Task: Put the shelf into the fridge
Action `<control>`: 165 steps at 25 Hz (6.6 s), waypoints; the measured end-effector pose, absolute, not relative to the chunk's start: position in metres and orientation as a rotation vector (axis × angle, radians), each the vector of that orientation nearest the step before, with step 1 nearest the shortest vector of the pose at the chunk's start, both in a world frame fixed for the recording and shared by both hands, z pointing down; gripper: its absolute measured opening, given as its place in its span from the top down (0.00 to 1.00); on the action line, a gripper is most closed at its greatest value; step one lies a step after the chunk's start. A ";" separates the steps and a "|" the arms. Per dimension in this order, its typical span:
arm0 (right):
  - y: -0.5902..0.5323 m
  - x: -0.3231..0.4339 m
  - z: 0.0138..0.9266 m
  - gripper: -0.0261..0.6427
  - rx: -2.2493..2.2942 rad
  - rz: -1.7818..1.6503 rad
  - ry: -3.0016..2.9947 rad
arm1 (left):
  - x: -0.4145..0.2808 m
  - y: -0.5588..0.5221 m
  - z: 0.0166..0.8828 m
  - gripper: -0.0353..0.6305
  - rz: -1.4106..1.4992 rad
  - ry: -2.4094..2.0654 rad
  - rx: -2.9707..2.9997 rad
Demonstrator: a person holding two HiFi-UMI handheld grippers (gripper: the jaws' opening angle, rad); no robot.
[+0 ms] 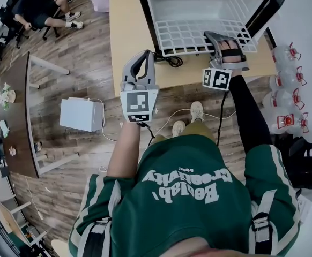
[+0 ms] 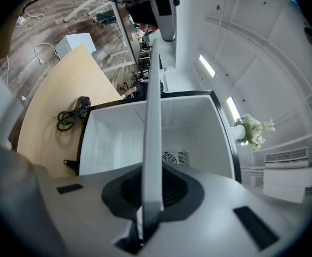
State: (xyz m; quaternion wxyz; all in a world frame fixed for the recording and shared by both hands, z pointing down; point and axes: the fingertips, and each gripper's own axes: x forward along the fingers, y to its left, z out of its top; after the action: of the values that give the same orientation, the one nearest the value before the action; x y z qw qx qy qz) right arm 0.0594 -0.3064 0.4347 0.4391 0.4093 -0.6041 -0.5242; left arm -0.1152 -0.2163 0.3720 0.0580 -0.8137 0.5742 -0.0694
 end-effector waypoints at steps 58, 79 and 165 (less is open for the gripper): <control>-0.371 0.048 0.468 0.91 1.028 -1.277 -1.424 | -0.111 -0.250 0.392 0.95 -0.223 1.764 -2.505; -0.391 0.045 0.469 0.91 1.023 -1.259 -1.451 | -0.105 -0.262 0.398 0.95 -0.230 1.782 -2.527; -0.461 0.022 0.478 0.60 0.925 -1.275 -1.637 | -0.106 -0.336 0.408 0.95 -0.237 1.902 -2.501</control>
State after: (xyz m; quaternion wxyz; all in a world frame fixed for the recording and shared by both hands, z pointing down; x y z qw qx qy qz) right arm 0.0217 -0.4613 0.4777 0.4212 0.3692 -0.6536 -0.5090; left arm -0.1060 -0.3357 0.4075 -0.0048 -0.7937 0.6036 -0.0752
